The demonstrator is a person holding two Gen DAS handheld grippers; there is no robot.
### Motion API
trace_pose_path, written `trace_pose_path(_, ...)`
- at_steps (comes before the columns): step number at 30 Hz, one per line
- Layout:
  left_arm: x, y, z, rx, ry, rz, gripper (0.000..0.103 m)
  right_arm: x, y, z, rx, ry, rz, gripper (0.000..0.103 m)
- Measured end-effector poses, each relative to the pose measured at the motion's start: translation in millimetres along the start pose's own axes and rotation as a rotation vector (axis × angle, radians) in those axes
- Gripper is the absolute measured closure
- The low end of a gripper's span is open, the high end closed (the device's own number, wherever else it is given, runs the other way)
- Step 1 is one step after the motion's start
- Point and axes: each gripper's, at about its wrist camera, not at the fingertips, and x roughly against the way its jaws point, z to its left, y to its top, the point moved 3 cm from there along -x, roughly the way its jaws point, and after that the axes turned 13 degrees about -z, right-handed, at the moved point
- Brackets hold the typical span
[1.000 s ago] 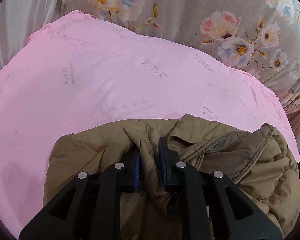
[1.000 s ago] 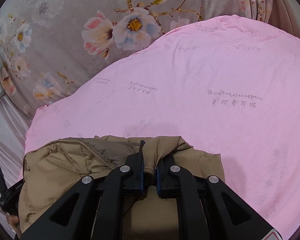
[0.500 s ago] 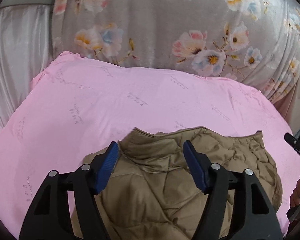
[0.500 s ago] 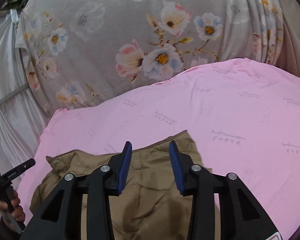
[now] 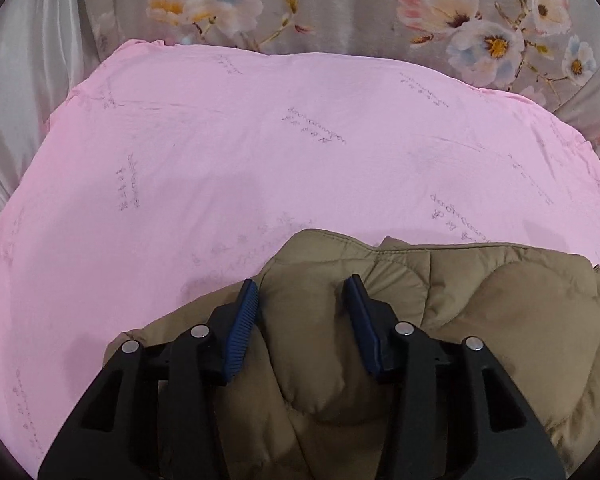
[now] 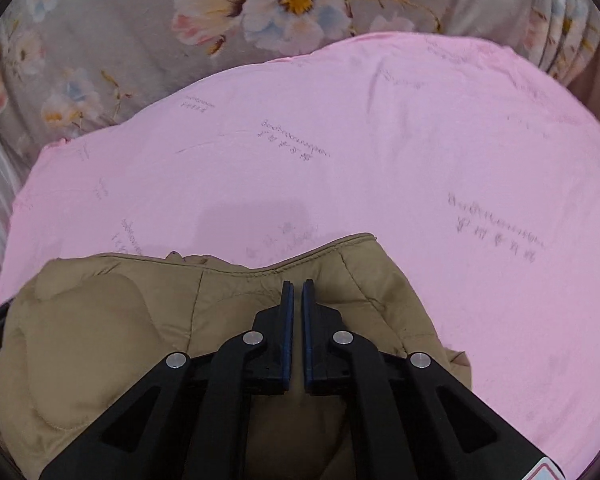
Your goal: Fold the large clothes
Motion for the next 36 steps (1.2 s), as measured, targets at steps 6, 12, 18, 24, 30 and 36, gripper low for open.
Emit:
trace_pose_path(6, -0.3, -9.6, -7.4, -0.019, 0.03, -0.037, 0.057, -0.4, -6.3, 5.1, 0.027, -0.016, -0.022, 0.102)
trace_pose_path(12, -3.2, -11.7, -8.9, -0.018, 0.039, -0.05, 0.056, -0.3, -8.1, 8.4, 0.039, -0.026, -0.037, 0.102)
trace_pose_path(18, -4.6, -12.4, -8.4, -0.012, 0.034, -0.053, 0.056, -1.8, -8.9, 7.2, 0.037, -0.021, -0.038, 0.102)
trace_pose_path(24, -3.7, -11.8, -6.4, 0.001, 0.027, -0.06, 0.056, -1.4, -8.4, 6.5, 0.026, -0.007, -0.041, 0.101)
trace_pose_path(30, 37.1, 4.5, -9.3, 0.036, 0.053, -0.092, 0.056, 35.8, 3.5, 20.4, 0.022, -0.012, -0.1, 0.089)
trace_pose_path(36, 89.1, 31.4, -72.5, -0.042, -0.018, -0.152, 0.055, 69.6, 9.5, 92.3, 0.095, 0.123, -0.135, 0.089)
